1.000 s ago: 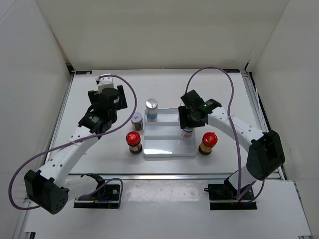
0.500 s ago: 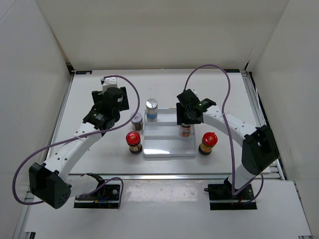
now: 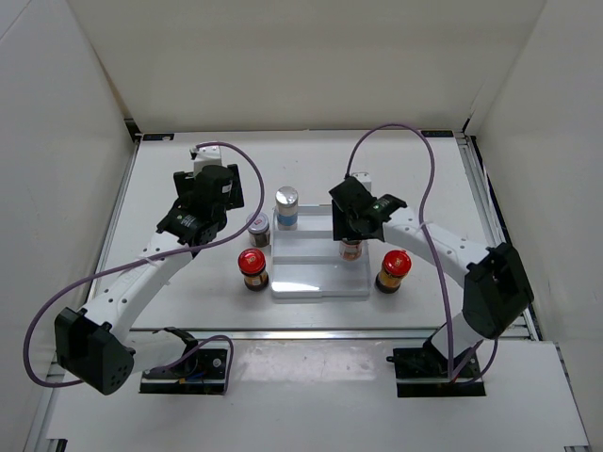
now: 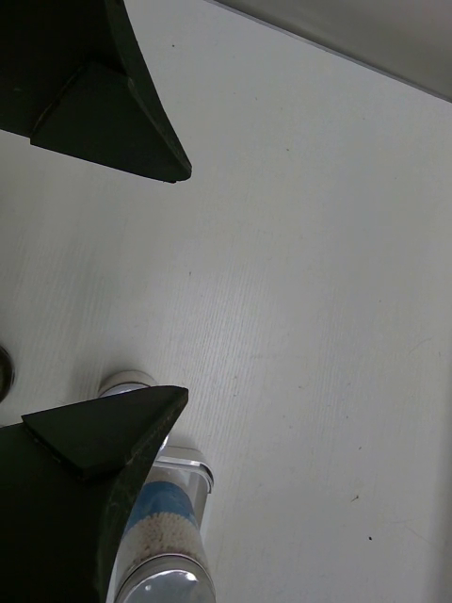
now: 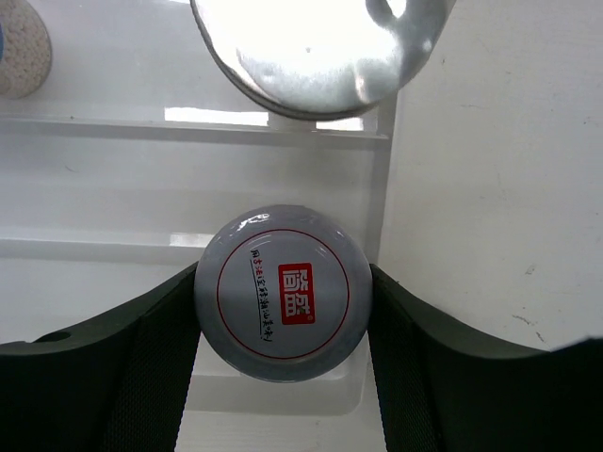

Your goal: Organize the condiment bottles

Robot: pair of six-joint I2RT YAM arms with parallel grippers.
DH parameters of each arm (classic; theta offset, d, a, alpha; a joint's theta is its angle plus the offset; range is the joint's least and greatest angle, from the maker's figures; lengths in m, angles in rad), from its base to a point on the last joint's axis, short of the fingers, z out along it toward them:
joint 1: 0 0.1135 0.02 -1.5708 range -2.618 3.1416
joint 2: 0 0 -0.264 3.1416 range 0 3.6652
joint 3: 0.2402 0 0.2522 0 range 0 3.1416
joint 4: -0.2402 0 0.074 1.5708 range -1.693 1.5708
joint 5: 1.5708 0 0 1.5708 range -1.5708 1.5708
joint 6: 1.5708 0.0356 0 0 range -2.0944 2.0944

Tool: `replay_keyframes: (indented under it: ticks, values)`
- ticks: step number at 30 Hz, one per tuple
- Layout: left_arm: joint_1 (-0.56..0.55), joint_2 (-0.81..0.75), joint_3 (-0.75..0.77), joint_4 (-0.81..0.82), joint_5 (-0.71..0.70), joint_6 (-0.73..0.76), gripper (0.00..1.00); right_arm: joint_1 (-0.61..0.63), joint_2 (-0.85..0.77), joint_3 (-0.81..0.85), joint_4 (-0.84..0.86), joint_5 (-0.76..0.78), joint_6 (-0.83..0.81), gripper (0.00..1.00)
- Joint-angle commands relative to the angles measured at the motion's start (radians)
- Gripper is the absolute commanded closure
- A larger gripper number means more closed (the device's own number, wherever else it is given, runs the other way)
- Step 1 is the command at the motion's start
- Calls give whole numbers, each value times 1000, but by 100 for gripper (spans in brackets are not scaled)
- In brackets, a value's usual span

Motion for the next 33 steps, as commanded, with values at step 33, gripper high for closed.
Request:
replay_keyframes:
  ticks: [33]
  values:
    - [4, -47, -12, 1, 15, 24, 0, 69, -22, -34, 136, 207, 40, 89]
